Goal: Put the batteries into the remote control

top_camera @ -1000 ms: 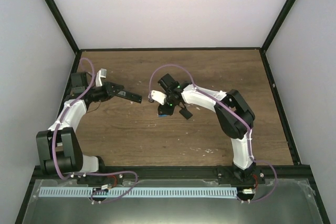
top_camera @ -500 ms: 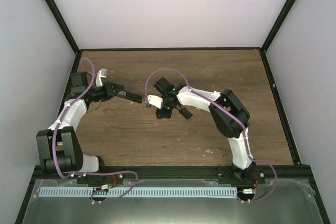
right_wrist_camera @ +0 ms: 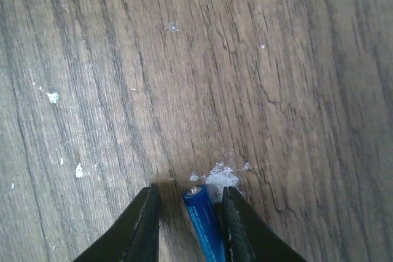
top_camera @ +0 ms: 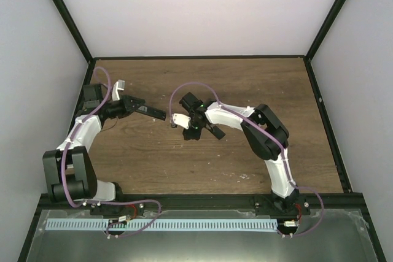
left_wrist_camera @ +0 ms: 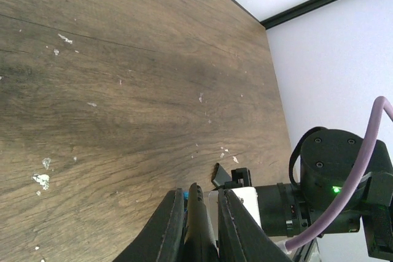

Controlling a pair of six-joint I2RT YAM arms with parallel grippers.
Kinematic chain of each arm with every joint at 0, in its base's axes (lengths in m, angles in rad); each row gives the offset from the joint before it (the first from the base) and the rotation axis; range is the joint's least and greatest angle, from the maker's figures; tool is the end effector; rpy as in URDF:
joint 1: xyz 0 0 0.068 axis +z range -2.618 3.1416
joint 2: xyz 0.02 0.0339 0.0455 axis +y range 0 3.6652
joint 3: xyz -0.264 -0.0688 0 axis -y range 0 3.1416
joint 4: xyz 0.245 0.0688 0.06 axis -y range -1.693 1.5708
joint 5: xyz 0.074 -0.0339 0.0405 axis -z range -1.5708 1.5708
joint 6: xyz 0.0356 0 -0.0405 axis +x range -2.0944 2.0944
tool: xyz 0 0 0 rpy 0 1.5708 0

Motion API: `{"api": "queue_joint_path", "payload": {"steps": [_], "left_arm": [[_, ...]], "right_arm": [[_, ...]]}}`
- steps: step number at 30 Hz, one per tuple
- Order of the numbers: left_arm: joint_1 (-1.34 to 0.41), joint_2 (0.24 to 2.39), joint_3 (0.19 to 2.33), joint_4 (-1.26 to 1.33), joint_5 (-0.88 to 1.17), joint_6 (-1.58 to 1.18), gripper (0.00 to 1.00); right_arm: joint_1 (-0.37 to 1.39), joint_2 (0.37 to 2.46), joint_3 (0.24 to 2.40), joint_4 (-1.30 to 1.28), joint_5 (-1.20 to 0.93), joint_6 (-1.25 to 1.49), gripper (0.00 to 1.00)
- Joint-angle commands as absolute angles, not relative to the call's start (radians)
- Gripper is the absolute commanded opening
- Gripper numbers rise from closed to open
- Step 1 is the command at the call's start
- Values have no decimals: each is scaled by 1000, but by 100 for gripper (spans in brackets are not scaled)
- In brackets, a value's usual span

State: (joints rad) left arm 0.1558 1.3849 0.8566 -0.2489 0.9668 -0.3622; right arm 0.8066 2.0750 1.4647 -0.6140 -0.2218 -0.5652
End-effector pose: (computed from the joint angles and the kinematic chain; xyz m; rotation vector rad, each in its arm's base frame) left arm 0.2814 0.0145 0.2352 -0.0944 2.2217 -1.2278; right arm 0.2847 0.3084 0.1511 -1.8168 2.1335 0.3688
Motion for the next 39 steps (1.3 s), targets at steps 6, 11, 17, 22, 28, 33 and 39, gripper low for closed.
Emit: {"api": "queue_joint_path", "payload": {"steps": [6,11,17,22,28,33,39], "left_arm": [[163,1400,893,-242,980,-346,0],[163,1399,893,-242,978,-345,0],[163,1396,894,-245,977,-345,0],[164,1393,891,-248,975,-342,0],[163,1377,847,-201,976,-374,0],[164,1370,792,-107,1005,-438,0],[161,1368,754,7,1100,-508,0]], "right_arm": [[813,2102,1500,-633,-212,-586,19],[813,2101,1496,-635,-205,-589,15],[813,2093,1494,-635,-191,-582,9],[811,2083,1496,-638,-191,-559,4],[777,1986,1461,-596,-295,-479,2],[754,1880,1415,-553,-345,-405,1],[723,1700,1373,-453,-446,-298,1]]}}
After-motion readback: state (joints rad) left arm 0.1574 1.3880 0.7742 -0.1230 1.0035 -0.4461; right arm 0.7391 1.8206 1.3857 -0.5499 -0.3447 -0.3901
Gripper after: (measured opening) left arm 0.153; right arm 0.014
